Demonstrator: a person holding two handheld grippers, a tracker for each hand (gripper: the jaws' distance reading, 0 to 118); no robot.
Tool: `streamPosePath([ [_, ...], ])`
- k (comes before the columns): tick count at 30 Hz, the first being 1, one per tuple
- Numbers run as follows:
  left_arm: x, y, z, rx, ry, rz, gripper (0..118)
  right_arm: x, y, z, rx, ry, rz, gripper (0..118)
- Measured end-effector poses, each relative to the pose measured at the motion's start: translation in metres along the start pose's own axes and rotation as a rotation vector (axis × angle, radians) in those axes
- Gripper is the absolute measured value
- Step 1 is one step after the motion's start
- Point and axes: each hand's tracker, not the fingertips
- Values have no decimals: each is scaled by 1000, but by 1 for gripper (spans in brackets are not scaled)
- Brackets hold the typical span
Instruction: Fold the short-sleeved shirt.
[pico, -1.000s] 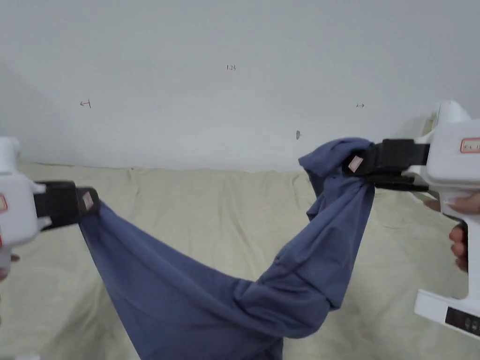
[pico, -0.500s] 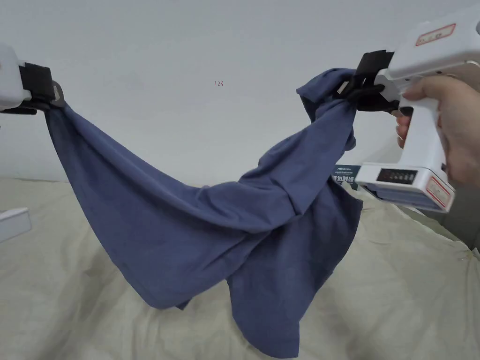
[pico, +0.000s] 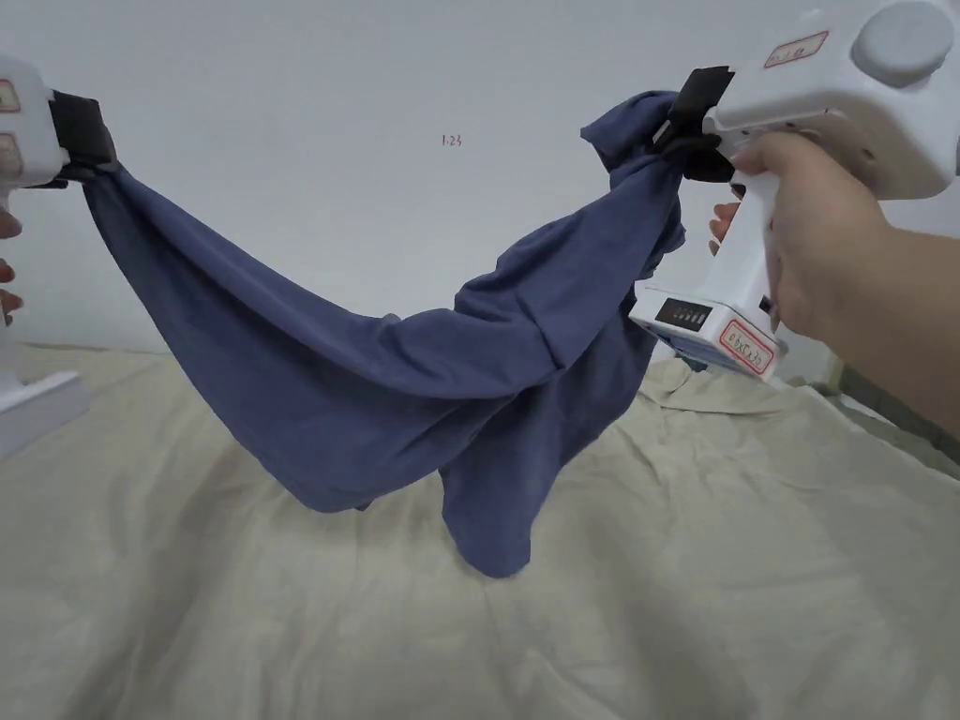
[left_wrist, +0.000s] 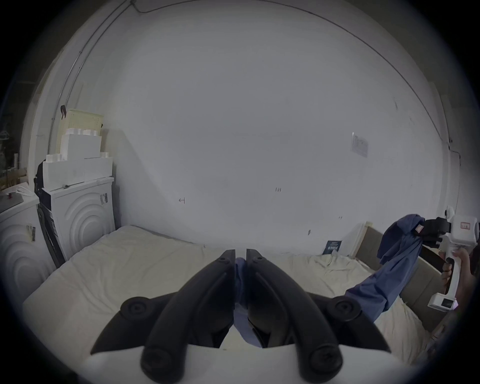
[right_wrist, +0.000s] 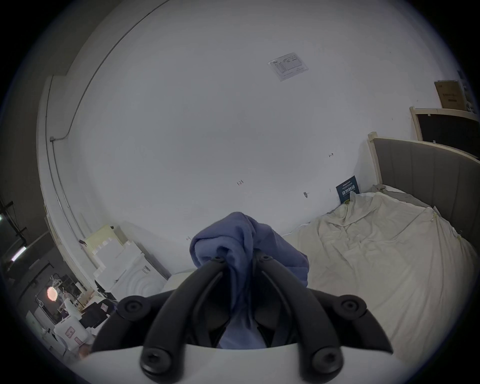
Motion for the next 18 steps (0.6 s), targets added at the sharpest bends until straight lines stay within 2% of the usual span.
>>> streamPosePath([
  [3,-38,-27,-37,-63,-21,47,8,17,-31,-11,-28,-11,0,17],
  [8,-55,-100,-38,-175,-44,74,8,59,-98,-14,-147,-68,-20,17],
  [11,-64,-153,-22,-264,-65,102,8,89,-143,3,-202,-91,-28,17],
  [13,-67,-187,-9,-318,-77,45,8,107,-174,21,-240,-95,-31,17],
  [14,-64,-202,6,-319,-81,14,8,115,-189,34,-242,-95,-51,17],
  [16,-68,-228,27,-338,-126,43,8,132,-218,63,-230,-67,-128,17],
  [18,-70,-246,46,-345,-124,41,8,138,-238,92,-227,-97,-105,17],
])
